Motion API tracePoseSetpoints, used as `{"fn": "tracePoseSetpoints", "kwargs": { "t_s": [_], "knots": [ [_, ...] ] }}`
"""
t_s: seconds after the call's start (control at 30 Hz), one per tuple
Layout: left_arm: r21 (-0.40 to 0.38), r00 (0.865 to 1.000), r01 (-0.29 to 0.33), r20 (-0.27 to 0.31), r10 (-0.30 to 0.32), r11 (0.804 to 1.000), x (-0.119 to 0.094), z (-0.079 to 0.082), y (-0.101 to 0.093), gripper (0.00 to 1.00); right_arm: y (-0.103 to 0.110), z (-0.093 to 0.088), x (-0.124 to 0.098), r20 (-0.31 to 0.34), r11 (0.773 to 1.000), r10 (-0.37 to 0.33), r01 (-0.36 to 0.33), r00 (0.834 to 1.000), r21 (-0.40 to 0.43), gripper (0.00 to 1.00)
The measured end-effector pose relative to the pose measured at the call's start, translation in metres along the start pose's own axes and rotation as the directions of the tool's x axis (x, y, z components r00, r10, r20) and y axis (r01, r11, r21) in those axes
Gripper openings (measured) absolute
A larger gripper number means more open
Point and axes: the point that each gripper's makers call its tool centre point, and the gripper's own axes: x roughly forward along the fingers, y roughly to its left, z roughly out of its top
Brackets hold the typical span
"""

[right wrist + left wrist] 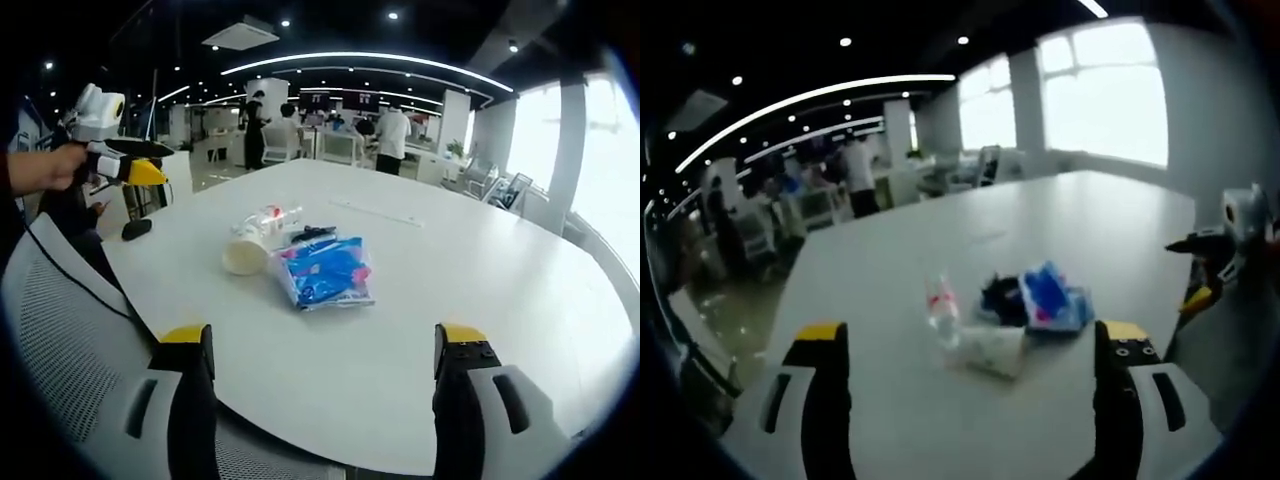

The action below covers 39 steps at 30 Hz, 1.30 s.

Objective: Arrange the tabletop items into an orderly group along one side of the table until the central work area is clear of visible clutter.

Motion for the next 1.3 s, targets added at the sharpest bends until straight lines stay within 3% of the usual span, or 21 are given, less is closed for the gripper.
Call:
{"fn": "tracePoseSetpoints", "kwargs": {
  "t_s": [0.7,1.3],
  "knots": [
    [-0.013,1.0,0.008,-0.016,-0.009,1.0,0.041,0.01,0.026,0.99,-0.001,-0.002,0.001,-0.012,1.0,-0.002,0.003,1.0,0.002,0.92],
    [-0.021,0.999,0.001,-0.05,-0.002,1.0,0.065,0.004,0.039,0.97,-0.001,-0.001,0.002,-0.012,1.0,-0.004,0.004,1.0,0.003,0.91]
  ]
}}
